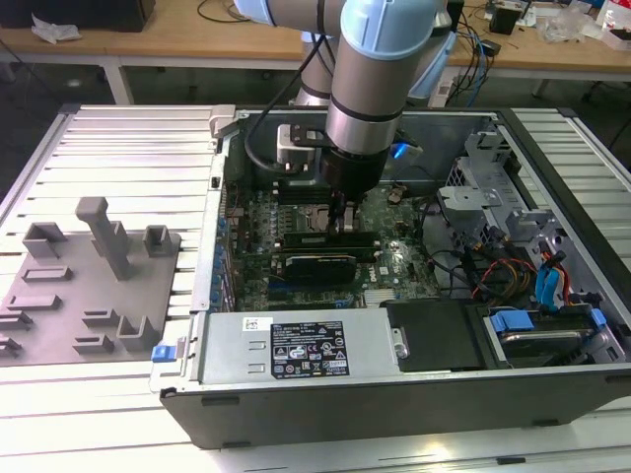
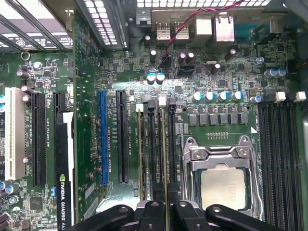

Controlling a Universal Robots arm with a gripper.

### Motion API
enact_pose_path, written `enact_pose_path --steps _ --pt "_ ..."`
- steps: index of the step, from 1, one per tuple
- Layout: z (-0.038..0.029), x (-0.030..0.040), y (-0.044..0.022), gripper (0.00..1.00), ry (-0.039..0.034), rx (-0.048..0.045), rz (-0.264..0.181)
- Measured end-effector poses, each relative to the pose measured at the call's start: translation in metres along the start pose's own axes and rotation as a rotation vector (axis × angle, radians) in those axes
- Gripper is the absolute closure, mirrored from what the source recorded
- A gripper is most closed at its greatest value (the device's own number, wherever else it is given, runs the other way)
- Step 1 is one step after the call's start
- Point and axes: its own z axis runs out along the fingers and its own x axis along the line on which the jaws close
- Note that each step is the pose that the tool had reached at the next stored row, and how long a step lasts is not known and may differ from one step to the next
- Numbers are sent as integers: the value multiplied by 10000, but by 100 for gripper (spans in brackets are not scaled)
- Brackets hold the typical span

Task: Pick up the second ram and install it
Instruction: 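Insert the second ram into the second slot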

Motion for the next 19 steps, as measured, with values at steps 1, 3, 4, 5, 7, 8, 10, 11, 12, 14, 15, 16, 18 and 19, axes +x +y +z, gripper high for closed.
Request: enact_pose_path --steps 1,3,4,5,7,8,10,11,12,14,15,16,18,19 --pt "4 0 3 86 4 -1 1" --pt "22 2 27 86 9 -1 -3" --pt "40 3 26 86 15 -5 -4" --pt "60 3 25 86 9 -4 -2" --pt "64 2 24 86 4 0 -2" --pt "63 1 24 86 2 0 -2" --pt "43 0 25 86 -9 7 -3" --pt "19 0 27 86 -1 4 -3" --pt "17 0 27 86 -10 4 -3" --pt "15 1 27 86 -45 1 -4" --pt "16 1 27 86 -58 1 -2" --pt "17 1 27 86 -63 1 5" --pt "17 2 27 86 -64 1 37" --pt "23 2 27 86 -68 2 91"
